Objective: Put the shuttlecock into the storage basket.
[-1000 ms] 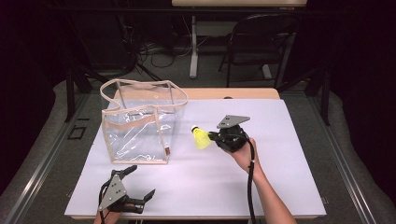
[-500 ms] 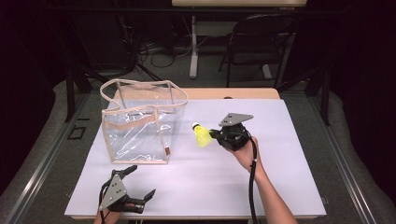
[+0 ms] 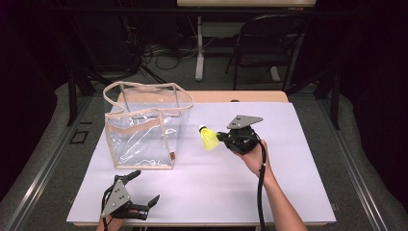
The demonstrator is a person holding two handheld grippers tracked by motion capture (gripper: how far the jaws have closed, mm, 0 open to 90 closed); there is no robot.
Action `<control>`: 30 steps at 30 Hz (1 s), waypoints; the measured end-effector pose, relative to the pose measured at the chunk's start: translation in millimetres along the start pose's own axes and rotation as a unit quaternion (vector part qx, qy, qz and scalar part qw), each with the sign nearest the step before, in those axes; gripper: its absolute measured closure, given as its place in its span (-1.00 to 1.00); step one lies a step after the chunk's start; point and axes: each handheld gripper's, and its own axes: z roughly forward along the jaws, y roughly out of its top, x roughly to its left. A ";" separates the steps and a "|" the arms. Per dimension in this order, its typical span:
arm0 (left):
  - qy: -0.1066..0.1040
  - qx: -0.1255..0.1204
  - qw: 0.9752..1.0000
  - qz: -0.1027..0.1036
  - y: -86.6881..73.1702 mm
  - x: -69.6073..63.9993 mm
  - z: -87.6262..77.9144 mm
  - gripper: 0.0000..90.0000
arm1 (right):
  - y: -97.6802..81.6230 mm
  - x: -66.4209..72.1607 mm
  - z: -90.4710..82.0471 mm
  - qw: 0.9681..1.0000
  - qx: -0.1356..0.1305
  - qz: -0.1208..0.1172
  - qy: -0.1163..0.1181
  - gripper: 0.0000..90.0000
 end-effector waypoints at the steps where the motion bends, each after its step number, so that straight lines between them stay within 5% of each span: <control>1: 0.001 0.000 1.000 0.000 0.0 -0.1 0.1 -1.00 | 0.6 -0.4 -0.6 1.000 0.000 -0.001 -0.001 0.98; 30: 0.002 0.002 1.000 0.001 0.1 0.1 -0.9 -1.00 | 23.0 -5.8 -15.7 1.000 -0.012 -0.006 -0.013 0.98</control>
